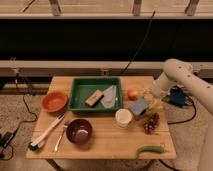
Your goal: Place sponge in metal cup
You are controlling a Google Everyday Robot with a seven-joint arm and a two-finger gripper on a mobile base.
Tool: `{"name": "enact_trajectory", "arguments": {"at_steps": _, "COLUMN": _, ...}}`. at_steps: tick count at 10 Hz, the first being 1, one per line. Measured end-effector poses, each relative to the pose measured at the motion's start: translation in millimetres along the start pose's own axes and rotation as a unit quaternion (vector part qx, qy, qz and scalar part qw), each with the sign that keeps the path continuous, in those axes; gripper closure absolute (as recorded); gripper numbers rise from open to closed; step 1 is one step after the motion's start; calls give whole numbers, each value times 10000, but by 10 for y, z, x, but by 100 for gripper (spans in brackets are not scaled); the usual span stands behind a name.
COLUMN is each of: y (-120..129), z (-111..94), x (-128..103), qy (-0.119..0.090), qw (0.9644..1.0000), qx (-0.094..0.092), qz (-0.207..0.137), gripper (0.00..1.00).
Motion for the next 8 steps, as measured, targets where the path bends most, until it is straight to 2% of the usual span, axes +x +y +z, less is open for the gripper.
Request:
{"name": "enact_trajectory", "arguments": {"at_steps": 3, "y": -31, "z": -10, "x": 19, "qy": 26, "qw": 10000, "qx": -19, "qz": -14, "gripper": 20}}
{"name": "enact_trajectory", "arguments": {"at_steps": 8, "y": 66, "z": -6, "x": 73, "qy": 16, "qw": 9999, "qx": -108, "qz": -18, "gripper": 20}}
